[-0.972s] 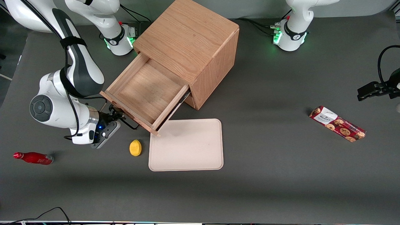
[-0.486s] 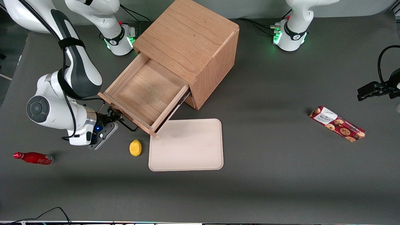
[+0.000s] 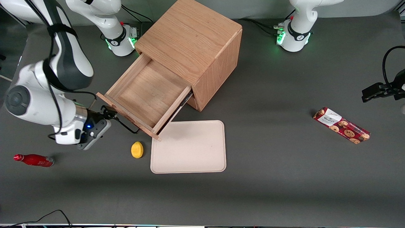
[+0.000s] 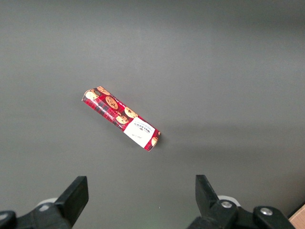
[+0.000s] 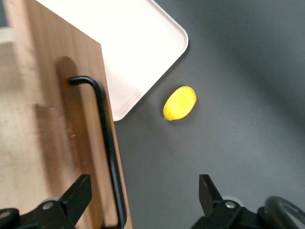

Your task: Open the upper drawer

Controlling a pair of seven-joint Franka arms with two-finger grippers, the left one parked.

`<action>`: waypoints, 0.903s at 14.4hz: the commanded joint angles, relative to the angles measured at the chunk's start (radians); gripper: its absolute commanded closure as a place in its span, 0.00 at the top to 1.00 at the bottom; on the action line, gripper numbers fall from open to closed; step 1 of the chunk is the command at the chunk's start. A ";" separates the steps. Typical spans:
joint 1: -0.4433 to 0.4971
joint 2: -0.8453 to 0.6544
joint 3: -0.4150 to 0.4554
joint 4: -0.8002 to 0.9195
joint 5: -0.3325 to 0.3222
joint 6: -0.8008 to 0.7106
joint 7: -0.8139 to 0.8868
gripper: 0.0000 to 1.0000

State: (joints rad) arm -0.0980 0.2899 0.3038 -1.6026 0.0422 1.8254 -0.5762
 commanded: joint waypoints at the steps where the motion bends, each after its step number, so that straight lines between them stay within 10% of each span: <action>1: -0.002 -0.070 -0.015 0.036 -0.008 -0.057 0.093 1.00; 13: 0.014 -0.429 -0.178 -0.011 -0.001 -0.345 0.616 1.00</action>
State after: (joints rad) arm -0.0967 -0.0675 0.1507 -1.5747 0.0423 1.5074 -0.0179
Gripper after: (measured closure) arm 0.000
